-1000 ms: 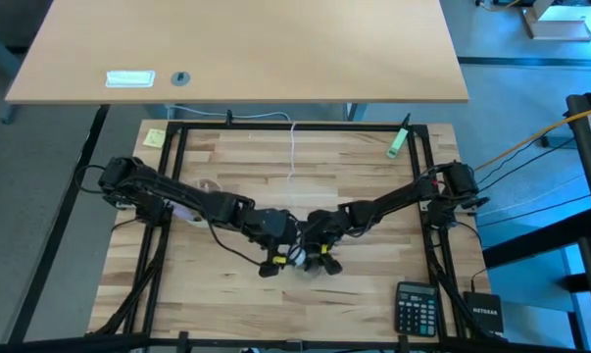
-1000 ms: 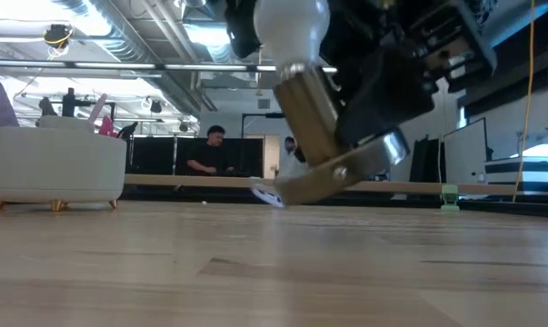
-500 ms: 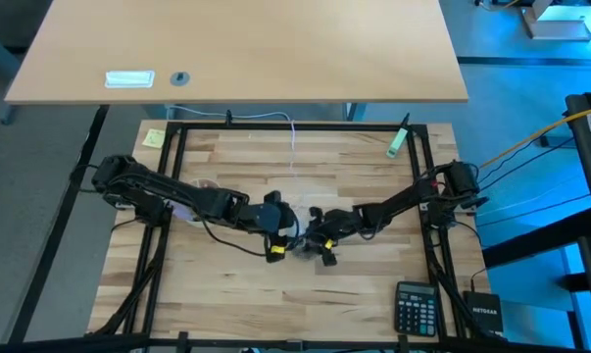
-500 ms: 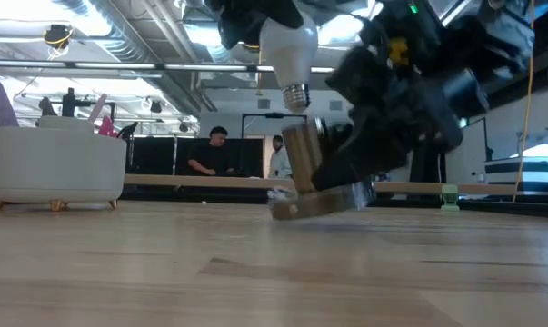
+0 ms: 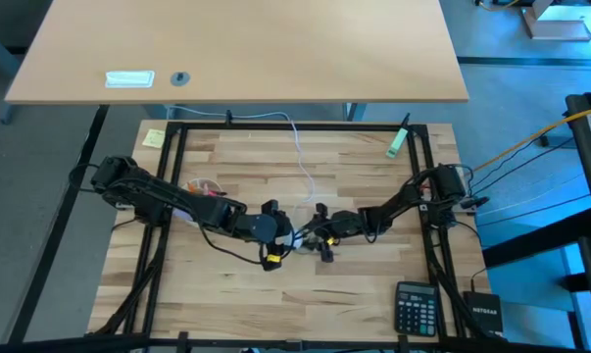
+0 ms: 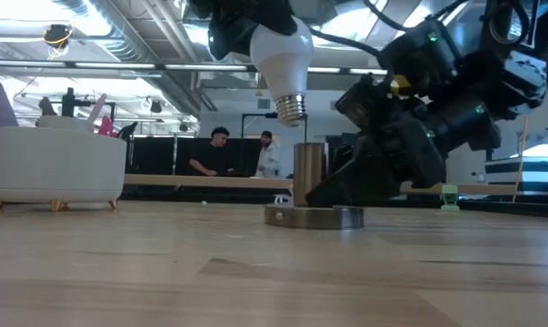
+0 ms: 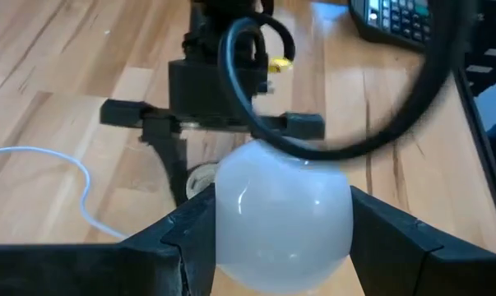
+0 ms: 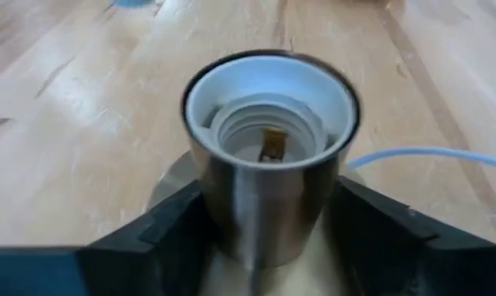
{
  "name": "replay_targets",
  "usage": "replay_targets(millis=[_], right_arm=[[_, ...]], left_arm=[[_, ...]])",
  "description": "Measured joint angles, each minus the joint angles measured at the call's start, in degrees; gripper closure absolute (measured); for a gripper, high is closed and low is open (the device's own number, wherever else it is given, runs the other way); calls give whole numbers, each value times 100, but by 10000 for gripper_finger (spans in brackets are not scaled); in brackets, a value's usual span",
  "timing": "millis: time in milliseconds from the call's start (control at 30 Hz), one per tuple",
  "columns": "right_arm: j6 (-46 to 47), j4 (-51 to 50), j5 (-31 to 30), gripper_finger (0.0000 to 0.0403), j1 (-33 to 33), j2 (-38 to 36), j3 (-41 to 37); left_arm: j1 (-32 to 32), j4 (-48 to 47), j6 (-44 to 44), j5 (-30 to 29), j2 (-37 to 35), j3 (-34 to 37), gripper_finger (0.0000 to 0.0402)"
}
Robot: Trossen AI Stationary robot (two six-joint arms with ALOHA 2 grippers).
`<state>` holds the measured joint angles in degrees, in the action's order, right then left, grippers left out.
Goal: Screw lightbulb
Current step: Insert the lightbulb into the lamp
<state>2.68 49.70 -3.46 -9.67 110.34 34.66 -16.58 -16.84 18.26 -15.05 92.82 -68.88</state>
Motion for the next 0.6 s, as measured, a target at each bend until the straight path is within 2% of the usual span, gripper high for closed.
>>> replay_targets(millis=[133,233,400,600], right_arm=[[-103,-571,23,114,0,-257,46],[-125,-1403,112,97,-2,-700,41],[-144,-2687,155,88,-8,-1390,32],[-142,-2995,216,89,-7,-1893,-178]], left_arm=[[4,-17,60,0,-3,0,192],[-3,-28,85,4,-7,0,192],[-7,-21,84,20,-8,-2,192],[13,-20,83,20,-9,-2,192]])
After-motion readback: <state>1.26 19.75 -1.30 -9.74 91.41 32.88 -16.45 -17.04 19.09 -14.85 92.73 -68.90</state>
